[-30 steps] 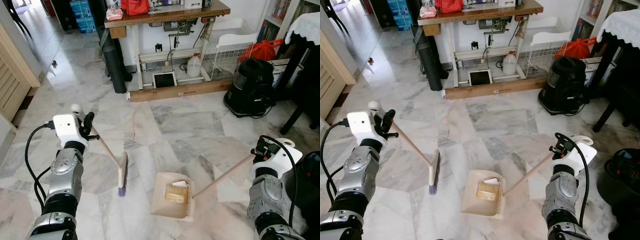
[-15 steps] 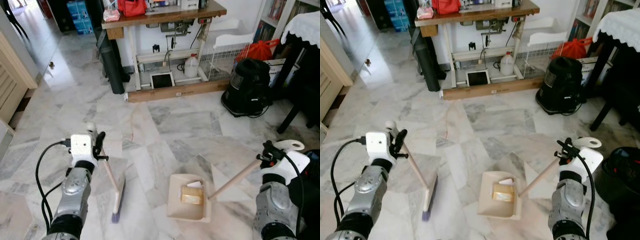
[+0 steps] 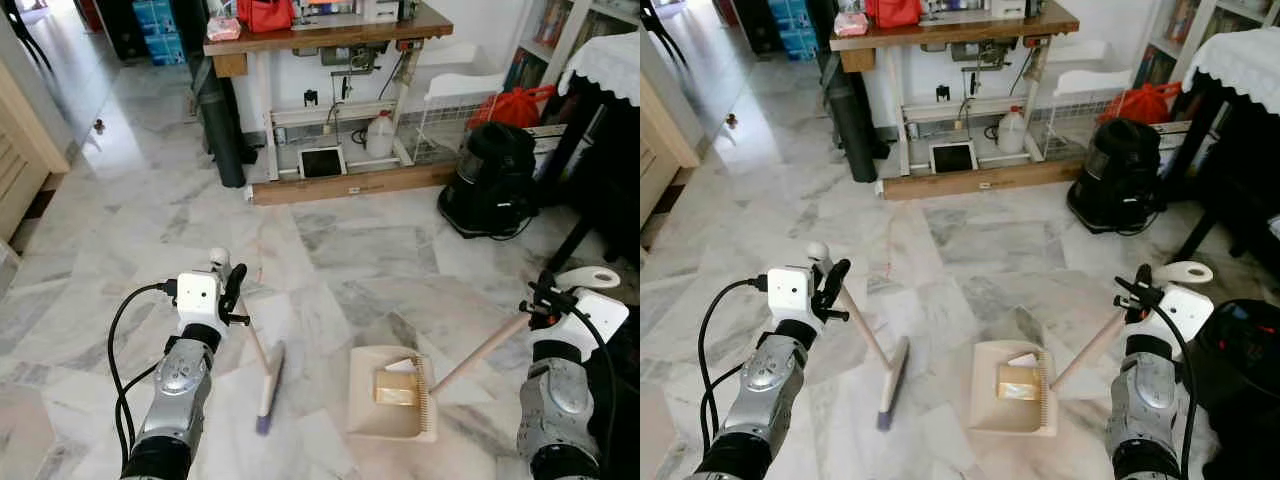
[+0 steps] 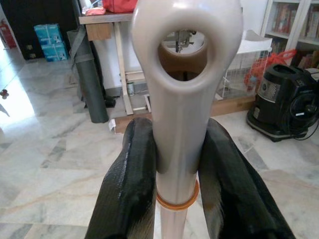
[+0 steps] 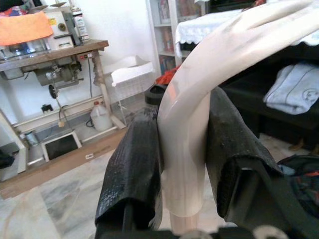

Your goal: Sweep floor

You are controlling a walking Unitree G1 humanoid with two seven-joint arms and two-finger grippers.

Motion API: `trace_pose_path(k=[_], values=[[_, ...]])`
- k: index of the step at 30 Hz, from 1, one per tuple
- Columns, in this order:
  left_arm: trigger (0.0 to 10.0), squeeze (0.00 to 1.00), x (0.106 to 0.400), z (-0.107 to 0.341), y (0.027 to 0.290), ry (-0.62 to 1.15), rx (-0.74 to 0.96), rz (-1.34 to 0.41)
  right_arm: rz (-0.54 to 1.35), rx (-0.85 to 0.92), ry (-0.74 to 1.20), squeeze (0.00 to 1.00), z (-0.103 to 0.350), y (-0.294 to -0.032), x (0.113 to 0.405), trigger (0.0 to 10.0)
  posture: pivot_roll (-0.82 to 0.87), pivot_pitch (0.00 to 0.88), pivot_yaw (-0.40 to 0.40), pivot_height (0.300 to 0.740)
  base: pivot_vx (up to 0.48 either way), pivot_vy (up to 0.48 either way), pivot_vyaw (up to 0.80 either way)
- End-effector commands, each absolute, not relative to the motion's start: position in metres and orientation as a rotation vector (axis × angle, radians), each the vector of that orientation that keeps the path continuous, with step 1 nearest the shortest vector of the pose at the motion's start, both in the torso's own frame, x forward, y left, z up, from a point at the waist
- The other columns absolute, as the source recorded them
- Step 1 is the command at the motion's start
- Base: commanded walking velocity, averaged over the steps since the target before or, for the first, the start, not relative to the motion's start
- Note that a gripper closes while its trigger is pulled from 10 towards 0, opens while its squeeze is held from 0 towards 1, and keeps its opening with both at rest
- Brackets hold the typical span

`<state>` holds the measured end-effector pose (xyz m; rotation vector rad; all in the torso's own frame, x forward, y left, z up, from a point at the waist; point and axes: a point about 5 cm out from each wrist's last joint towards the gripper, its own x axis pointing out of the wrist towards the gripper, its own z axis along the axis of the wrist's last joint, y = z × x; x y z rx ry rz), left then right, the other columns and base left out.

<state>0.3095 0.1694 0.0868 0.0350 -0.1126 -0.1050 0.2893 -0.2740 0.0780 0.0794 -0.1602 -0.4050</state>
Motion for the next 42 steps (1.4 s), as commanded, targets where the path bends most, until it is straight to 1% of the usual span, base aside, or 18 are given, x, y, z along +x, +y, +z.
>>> trace_pose_path(k=[1,5,7,10,15,17,22,28,31,37,42], values=[[10.0,0.0,0.311,0.1,0.181,-0.181,0.076,-0.068,-0.392,0.053,-0.216,0.0,0.091,-0.274,0.293,10.0,-0.06,0.0,0.007,0.74,0.0,0.0,0.0],[10.0,0.0,0.314,0.104,0.182,-0.192,0.081,-0.065,-0.377,0.039,-0.215,0.0,0.092,-0.269,0.296,10.0,-0.06,0.0,0.022,0.74,0.0,0.0,0.0],[10.0,0.0,0.317,0.107,0.182,-0.198,0.099,-0.075,-0.348,-0.002,-0.214,0.0,0.092,-0.261,0.298,10.0,-0.07,0.0,0.028,0.74,0.0,0.0,0.0],[10.0,0.0,0.317,0.108,0.186,-0.199,0.103,-0.059,-0.341,-0.017,-0.217,0.0,0.092,-0.255,0.297,10.0,-0.08,0.0,0.038,0.74,0.0,0.0,0.0],[10.0,0.0,0.316,0.107,0.192,-0.195,0.092,-0.013,-0.333,-0.07,-0.219,0.0,0.091,-0.245,0.296,10.0,-0.07,0.0,0.04,0.74,0.0,0.0,0.0],[10.0,0.0,0.314,0.106,0.193,-0.193,0.091,-0.002,-0.294,-0.073,-0.238,0.0,0.092,-0.232,0.296,10.0,-0.07,0.0,0.042,0.74,0.0,0.0,0.0],[10.0,0.0,0.31,0.105,0.193,-0.197,0.089,0.006,-0.259,-0.135,-0.272,0.0,0.102,-0.222,0.296,10.0,-0.07,0.0,0.038,0.74,0.0,0.0,0.0],[10.0,0.0,0.301,0.101,0.195,-0.194,0.086,0.026,-0.271,-0.124,-0.315,0.0,0.114,-0.217,0.293,10.0,-0.08,0.0,0.036,0.74,0.0,0.0,0.0],[10.0,0.0,0.298,0.102,0.191,-0.201,0.088,0.017,-0.252,-0.142,-0.332,0.0,0.118,-0.213,0.291,10.0,-0.07,0.0,0.034,0.74,0.0,0.0,0.0],[10.0,0.0,0.293,0.109,0.186,-0.224,0.09,0.012,-0.276,-0.157,-0.322,0.0,0.122,-0.216,0.285,10.0,-0.07,0.0,0.03,0.74,0.0,0.0,0.0],[10.0,0.0,0.291,0.113,0.181,-0.239,0.093,-0.001,-0.273,-0.162,-0.312,0.0,0.121,-0.216,0.282,10.0,-0.07,0.0,0.029,0.74,0.0,0.0,0.61]])
